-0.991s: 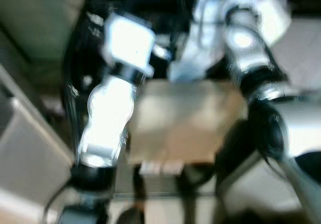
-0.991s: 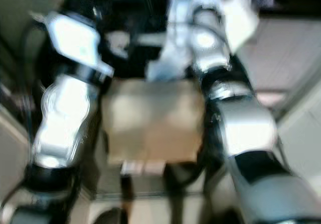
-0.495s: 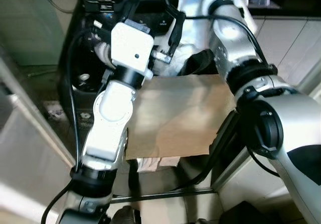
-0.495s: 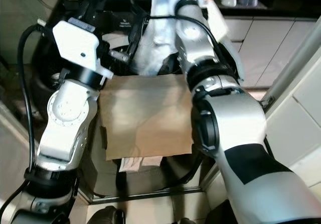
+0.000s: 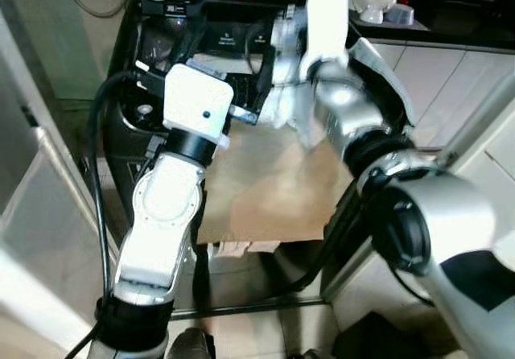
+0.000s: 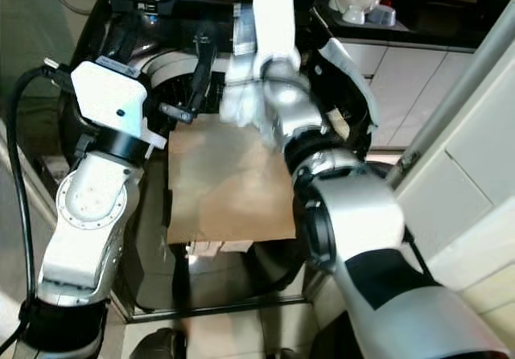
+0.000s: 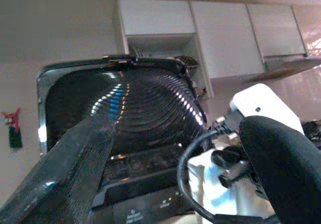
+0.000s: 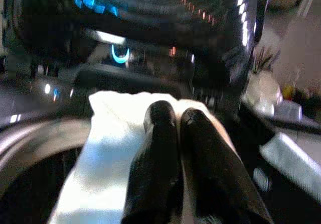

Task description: Clothes washing

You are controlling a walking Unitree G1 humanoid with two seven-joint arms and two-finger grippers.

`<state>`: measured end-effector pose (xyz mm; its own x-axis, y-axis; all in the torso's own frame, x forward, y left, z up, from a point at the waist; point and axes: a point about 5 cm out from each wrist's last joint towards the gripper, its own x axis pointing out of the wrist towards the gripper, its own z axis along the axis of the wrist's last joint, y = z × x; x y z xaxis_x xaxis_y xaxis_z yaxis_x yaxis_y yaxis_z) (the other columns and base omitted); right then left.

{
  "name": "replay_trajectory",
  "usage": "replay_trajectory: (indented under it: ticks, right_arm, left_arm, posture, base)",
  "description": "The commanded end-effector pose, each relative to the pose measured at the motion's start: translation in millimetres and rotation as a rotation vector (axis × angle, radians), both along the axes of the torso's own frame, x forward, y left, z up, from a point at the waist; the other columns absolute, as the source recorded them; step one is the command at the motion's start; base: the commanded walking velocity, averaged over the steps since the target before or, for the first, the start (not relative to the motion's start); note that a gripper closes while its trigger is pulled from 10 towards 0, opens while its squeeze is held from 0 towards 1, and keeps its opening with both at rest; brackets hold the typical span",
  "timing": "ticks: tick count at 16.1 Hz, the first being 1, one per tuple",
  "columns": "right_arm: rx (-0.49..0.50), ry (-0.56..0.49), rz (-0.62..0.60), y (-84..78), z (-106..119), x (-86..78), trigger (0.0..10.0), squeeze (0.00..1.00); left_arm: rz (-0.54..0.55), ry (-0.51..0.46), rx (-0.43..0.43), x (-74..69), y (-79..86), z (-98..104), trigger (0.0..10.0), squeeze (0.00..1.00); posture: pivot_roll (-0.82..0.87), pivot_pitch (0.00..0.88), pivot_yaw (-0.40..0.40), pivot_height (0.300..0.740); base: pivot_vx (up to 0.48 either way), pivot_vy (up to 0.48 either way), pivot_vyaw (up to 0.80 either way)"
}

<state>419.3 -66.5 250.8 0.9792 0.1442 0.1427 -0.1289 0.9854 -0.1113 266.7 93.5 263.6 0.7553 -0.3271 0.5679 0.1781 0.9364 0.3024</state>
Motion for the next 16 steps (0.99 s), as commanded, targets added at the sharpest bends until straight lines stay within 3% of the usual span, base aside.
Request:
replay_trajectory:
  ticks: [1, 10, 11, 15, 16]
  right_arm:
    - [-0.004, -0.001, -0.028, -7.4, 1.6, 1.5, 10.0, 1.0]
    - [-0.087, -0.058, -0.078, -14.8, 6.3, 2.0, 10.0, 1.0]
    - [-0.087, -0.06, -0.079, -15.4, 6.7, 2.1, 10.0, 0.01]
    - [-0.085, -0.059, -0.078, -15.6, 6.8, 2.2, 10.0, 0.01]
    - [0.029, -0.244, -0.038, -28.1, 40.2, 0.3, 10.0, 0.0]
  left_arm:
    - [-0.008, 0.002, 0.002, -4.7, -3.4, 1.2, 10.0, 0.0]
    - [-0.007, 0.05, 0.027, -6.4, -6.8, -5.0, 10.0, 0.0]
    - [-0.006, 0.052, 0.029, -5.9, -6.8, -5.3, 10.0, 0.0]
    - [-0.006, 0.053, 0.029, -5.6, -6.7, -5.5, 10.0, 0.0]
    - [0.017, 0.123, 0.009, 8.7, 1.0, -17.2, 10.0, 0.0]
  posture:
    - [0.17, 0.035, -0.111, 0.74]
    - [0.15, 0.048, -0.096, 0.74]
    - [0.15, 0.047, -0.096, 0.74]
    - [0.15, 0.046, -0.095, 0.74]
    - [0.12, 0.0, -0.09, 0.74]
  base:
    - [0.0, 0.0, 0.0]
    - [0.0, 0.0, 0.0]
    - [0.0, 0.0, 0.0]
    - [0.0, 0.0, 0.0]
    - [0.0, 0.0, 0.0]
